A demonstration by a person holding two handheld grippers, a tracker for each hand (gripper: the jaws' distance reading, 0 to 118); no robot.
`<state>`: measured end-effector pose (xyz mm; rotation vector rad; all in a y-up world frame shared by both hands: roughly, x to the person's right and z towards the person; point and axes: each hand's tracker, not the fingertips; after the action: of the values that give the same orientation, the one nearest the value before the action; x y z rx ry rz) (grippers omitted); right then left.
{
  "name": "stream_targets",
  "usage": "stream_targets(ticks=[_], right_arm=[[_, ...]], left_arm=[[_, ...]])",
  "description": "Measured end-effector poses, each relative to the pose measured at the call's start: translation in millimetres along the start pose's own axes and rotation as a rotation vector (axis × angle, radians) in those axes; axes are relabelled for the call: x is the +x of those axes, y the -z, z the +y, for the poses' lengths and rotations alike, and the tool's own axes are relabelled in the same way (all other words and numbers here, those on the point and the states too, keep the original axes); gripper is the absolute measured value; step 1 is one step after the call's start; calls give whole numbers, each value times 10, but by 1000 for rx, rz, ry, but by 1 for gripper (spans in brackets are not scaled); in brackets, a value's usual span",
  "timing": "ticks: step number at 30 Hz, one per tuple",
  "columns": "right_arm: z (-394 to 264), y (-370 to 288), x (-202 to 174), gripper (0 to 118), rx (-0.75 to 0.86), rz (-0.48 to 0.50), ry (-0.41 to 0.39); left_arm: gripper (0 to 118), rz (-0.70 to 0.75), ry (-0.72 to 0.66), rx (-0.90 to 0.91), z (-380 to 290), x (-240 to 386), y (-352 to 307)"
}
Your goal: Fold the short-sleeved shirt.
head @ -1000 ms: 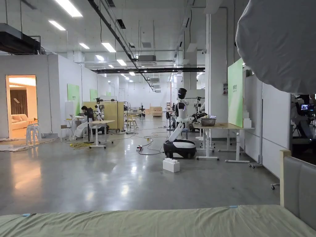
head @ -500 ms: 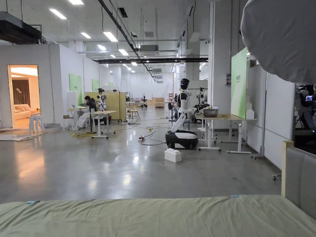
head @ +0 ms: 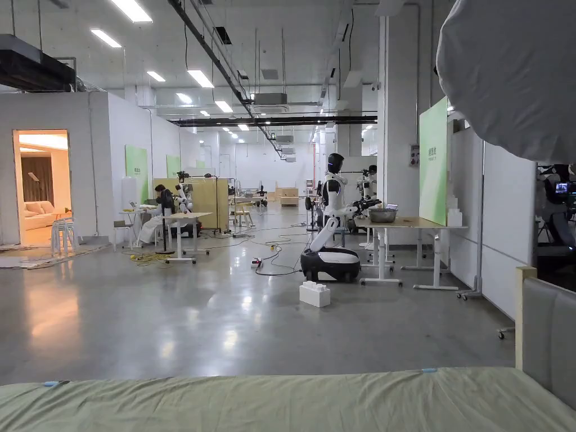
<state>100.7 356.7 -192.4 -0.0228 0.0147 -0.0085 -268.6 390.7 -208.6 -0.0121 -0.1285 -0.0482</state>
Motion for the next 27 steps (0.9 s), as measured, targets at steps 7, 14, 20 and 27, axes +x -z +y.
stream_targets(ticks=[7, 14, 20, 27], right_arm=[[29, 37, 31, 118, 3, 1, 52], [77, 26, -45, 118, 7, 0, -29], [108, 5, -105, 118, 19, 18, -74], [87, 20, -142, 118, 6, 4, -89]], left_arm=[[118, 20, 22, 9, 7, 44, -13], [118, 21, 19, 17, 53, 77, -4], [118, 24, 10, 12, 61, 58, 15], [118, 28, -12, 5, 37, 33, 11]])
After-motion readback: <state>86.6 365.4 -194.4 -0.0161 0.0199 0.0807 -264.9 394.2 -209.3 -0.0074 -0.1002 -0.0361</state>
